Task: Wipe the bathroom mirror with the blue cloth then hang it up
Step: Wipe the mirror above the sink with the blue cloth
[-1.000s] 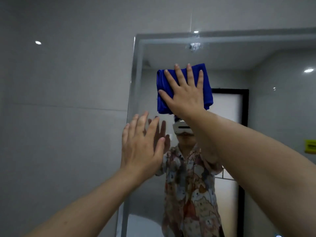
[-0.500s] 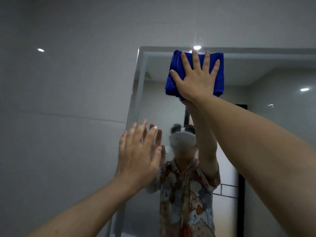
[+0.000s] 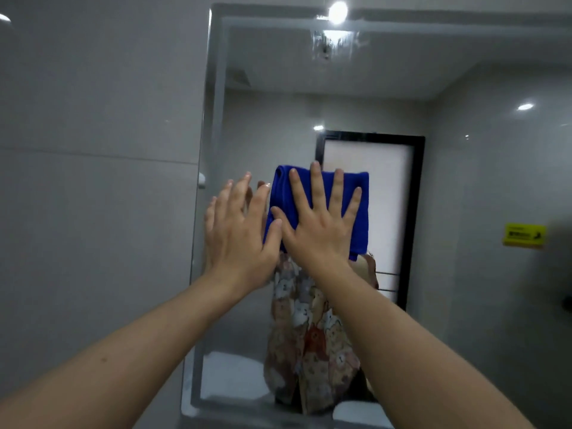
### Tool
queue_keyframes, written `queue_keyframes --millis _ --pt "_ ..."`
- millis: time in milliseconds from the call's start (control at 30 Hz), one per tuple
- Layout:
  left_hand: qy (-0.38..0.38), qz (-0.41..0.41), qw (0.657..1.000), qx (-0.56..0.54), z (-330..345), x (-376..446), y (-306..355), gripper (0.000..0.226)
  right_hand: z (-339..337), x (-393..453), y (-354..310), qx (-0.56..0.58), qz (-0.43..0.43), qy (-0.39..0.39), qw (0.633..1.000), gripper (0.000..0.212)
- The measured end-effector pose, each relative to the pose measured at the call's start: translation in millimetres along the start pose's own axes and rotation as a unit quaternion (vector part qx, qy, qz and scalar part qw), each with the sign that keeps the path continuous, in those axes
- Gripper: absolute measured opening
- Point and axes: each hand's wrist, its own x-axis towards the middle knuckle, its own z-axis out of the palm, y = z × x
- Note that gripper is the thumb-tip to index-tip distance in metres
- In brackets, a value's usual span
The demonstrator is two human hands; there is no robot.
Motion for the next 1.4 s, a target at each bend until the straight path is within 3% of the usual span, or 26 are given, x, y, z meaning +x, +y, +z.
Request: queue_keyframes --millis 200,467,667,833,1000,1400 --pt "-0.008 0.009 1.0 -0.003 -1.0 -12.9 5.9 0.059 26.5 -116.8 9.8 -0.002 -0.042 -0.023 0.999 0.076" --pt "-0.027 0.026 0.999 0.015 6.4 -28.6 15.7 0.059 48.7 -309.3 46.7 -0.048 -0.113 -0.116 0.986 0.077" --pt "-0.055 0.044 0.997 0.014 23.9 -40.5 34.5 0.059 40.9 -344.4 72.4 -0.052 -0.121 -0.142 0.981 0.072" --pt "-0.05 0.068 0.996 0.004 33.5 -37.5 58.4 0.059 31.7 -306.0 85.8 -0.031 -0.042 -0.116 0.992 0.074" --pt "-0.042 0.068 0.997 -0.006 33.7 -25.9 80.5 0.059 13.9 -221.4 95.8 -0.027 -0.016 -0.065 0.997 0.076" --pt "0.01 0.068 0.998 -0.005 21.1 9.3 85.0 0.059 -47.8 62.3 108.3 -0.027 0.017 0.005 0.999 0.077"
